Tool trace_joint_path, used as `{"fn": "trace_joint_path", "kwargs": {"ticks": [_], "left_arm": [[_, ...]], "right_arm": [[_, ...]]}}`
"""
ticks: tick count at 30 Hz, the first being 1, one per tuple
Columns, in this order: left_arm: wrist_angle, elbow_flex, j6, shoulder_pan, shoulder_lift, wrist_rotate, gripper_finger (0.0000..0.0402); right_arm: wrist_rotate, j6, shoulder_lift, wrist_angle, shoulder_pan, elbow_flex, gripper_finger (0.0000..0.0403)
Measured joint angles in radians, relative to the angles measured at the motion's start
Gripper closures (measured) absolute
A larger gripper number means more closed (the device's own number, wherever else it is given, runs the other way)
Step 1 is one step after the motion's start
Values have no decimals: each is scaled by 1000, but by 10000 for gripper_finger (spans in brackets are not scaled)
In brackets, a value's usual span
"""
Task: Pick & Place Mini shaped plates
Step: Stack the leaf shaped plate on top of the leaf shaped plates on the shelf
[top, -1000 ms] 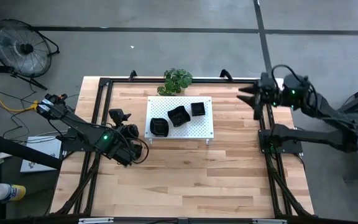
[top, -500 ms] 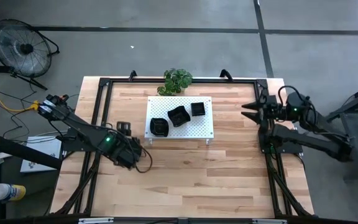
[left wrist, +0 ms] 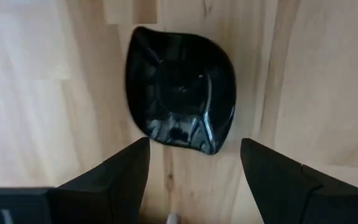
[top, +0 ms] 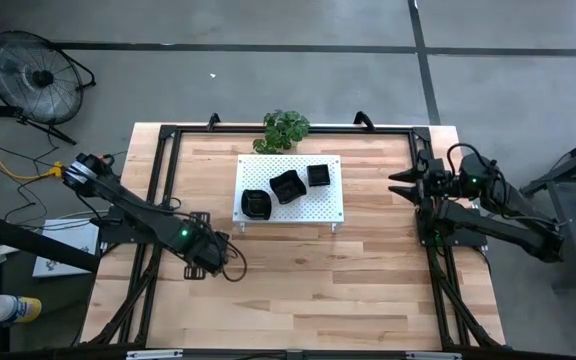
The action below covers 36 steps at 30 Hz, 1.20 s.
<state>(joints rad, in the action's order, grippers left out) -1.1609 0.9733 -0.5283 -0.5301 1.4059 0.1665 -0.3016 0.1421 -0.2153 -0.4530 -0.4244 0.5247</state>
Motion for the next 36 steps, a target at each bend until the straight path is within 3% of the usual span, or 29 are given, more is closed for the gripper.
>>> {"fn": "trace_joint_path", "kwargs": {"ticks": [7, 26, 36], "left_arm": [[225, -136, 4, 0, 0, -60, 156], [295, -168, 1, 0, 97, -47, 157], [296, -168, -3, 0, 105, -48, 231]], "right_arm": [[-1, 0, 0, -1, 0, 0, 254], [-1, 17, 0, -29, 0, 0, 254], [-1, 18, 0, -47, 0, 0, 254]]}}
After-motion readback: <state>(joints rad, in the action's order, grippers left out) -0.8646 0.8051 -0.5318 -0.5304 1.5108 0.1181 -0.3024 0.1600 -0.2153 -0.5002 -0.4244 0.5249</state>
